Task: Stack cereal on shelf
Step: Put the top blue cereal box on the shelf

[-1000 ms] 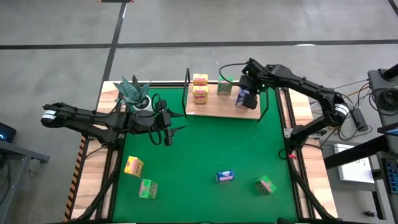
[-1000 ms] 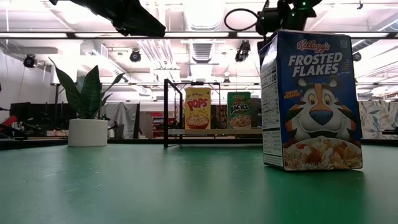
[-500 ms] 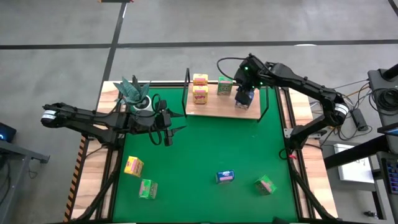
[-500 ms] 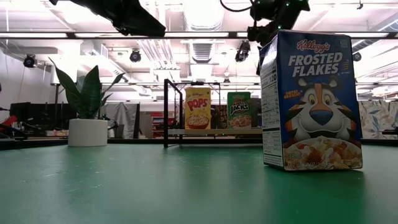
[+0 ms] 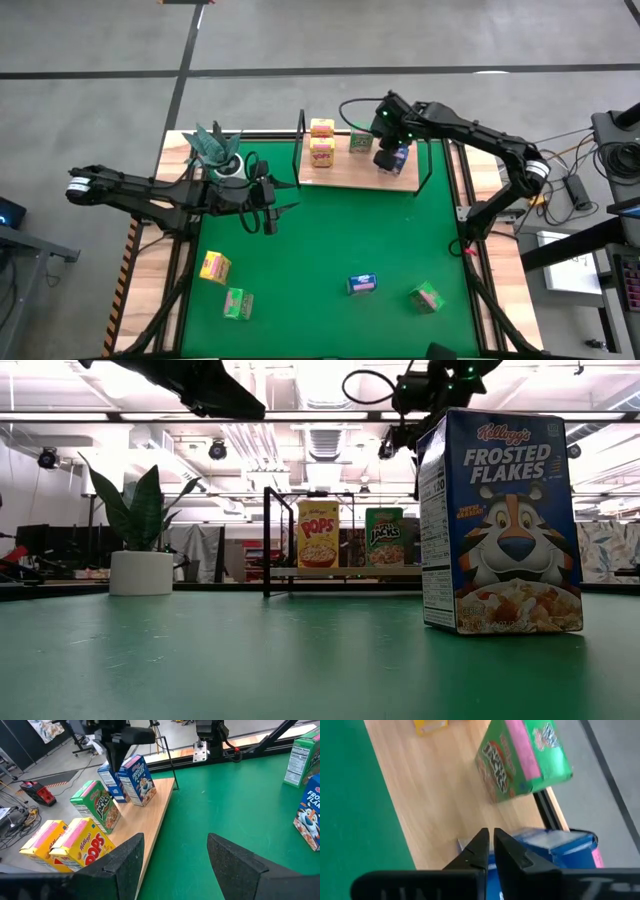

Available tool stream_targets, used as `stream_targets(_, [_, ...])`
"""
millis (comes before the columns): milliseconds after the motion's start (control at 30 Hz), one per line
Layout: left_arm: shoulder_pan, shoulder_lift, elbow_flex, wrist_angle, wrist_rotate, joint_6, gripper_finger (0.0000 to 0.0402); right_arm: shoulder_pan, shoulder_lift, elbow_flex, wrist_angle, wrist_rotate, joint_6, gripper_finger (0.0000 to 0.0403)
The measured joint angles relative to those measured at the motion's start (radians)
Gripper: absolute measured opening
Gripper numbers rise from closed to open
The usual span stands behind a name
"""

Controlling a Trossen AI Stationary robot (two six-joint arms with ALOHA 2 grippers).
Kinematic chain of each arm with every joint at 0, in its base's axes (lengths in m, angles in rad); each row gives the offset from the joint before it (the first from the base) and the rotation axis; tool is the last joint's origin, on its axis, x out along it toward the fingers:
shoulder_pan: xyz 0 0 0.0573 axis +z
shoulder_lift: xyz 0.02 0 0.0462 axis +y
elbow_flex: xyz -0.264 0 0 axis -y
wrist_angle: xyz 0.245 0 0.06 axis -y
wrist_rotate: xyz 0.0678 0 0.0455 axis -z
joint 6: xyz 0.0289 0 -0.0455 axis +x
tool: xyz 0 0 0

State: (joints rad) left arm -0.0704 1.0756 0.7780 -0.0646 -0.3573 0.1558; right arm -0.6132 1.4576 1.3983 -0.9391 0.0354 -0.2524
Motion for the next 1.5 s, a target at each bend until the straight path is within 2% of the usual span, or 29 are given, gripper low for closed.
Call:
stream_targets(167, [0.000,0.000,0.000,-0.004,0.000,0.000,0.0201,0.000,0.004,0.000,-0.049,0.044,-0.009,0.0009])
stream_targets(633, [0.000,0.000,0.000,-0.004,0.000,0.000,0.0201,0.001,-0.004,0.000,-0.097,0.036,-0.026,0.0009])
stream_targets(867, [0.000,0.000,0.000,-0.004,0.000,0.000,0.0201,0.038,-0.018,0.080,-0.174,0.033,0.040,0.0009])
stream_targets(933, [0.000,0.000,0.000,-0.004,0.000,0.000,0.0201,0.050,-0.018,0.107,-0.245,0.006,0.066,0.0009])
stream_targets(1100, [0.000,0.000,0.000,-0.012,0.000,-0.006,0.0201,0.063,-0.025,0.119,-0.391,-0.144,0.145,0.0009])
stream_targets(1233, [0.000,0.000,0.000,-0.017,0.000,-0.008,0.0201,0.064,-0.025,0.089,-0.483,-0.165,0.204,0.0009])
stream_targets(1333, [0.000,0.000,0.000,-0.020,0.000,-0.008,0.0201,0.063,-0.029,0.045,-0.490,-0.117,0.217,0.0009])
stream_targets(1500, [0.000,0.000,0.000,-0.021,0.000,-0.008,0.0201,0.063,-0.030,-0.014,-0.470,0.069,0.212,0.0009])
